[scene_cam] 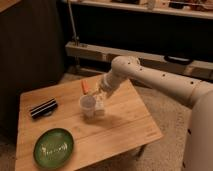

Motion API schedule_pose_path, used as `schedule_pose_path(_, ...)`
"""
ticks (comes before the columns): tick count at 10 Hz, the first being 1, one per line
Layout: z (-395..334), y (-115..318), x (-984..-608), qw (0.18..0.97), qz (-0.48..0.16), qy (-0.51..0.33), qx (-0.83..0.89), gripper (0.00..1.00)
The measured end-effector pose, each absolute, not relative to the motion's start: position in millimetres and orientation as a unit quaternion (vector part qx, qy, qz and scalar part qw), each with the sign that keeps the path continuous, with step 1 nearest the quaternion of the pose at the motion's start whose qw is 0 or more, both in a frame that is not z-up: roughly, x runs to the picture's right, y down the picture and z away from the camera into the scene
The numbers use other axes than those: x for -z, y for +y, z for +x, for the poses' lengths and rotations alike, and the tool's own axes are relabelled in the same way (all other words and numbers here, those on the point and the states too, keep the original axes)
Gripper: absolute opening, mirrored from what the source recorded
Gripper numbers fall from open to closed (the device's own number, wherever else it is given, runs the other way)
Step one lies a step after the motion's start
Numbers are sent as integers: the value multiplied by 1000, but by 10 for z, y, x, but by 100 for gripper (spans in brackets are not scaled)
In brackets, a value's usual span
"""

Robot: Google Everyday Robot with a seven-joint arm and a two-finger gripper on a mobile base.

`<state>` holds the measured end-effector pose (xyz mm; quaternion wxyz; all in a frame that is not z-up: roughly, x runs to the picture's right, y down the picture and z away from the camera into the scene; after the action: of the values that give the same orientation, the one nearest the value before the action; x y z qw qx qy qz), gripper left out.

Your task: Pick up the ceramic cup

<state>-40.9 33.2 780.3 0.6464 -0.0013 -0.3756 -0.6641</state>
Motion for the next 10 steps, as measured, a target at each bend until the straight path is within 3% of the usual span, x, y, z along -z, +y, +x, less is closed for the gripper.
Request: schedule_pose_path(10, -886, 878, -8172, 610, -65, -398, 682, 69)
